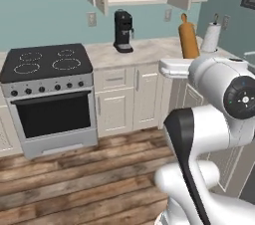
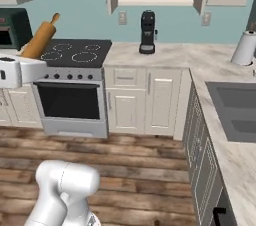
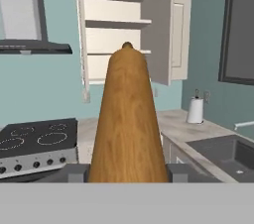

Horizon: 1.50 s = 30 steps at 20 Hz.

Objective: Open the cabinet, retrieve the rolling pin, and place it next to the meat on the cutting board to prepare for tenderizing.

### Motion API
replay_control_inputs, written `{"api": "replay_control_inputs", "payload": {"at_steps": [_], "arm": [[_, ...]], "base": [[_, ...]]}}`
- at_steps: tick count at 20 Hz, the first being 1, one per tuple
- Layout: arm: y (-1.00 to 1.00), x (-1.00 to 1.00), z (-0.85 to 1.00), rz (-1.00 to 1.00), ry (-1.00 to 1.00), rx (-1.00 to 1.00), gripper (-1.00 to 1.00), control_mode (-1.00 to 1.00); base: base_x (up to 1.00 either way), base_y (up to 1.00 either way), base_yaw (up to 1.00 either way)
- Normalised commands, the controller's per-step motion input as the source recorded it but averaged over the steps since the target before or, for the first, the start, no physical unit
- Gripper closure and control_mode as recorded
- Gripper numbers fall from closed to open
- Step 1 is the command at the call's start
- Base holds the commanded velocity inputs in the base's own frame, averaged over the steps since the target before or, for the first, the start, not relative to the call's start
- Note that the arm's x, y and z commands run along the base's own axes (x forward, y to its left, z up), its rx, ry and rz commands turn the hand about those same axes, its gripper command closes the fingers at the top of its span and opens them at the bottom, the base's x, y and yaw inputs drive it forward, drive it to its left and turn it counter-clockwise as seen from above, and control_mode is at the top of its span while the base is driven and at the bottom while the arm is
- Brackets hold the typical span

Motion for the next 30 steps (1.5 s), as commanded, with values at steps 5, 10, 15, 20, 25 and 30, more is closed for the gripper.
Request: {"api": "replay_control_inputs", "payload": {"at_steps": [5, 10, 15, 20, 25, 30], "arm": [[0.00, 0.00, 0.00, 0.00, 0.00, 0.00, 1.00, 1.00], [0.00, 0.00, 0.00, 0.00, 0.00, 0.00, 1.00, 1.00], [0.00, 0.00, 0.00, 0.00, 0.00, 0.00, 1.00, 1.00], [0.00, 0.00, 0.00, 0.00, 0.00, 0.00, 1.00, 1.00], [0.00, 0.00, 0.00, 0.00, 0.00, 0.00, 1.00, 1.00], [0.00, 0.00, 0.00, 0.00, 0.00, 0.00, 1.00, 1.00]], "base": [[-0.06, 0.10, 0.34], [-0.02, 0.10, 0.46], [0.00, 0.17, 0.47], [0.00, 0.19, 0.47], [-0.01, 0.23, 0.48], [-0.02, 0.21, 0.49]]}}
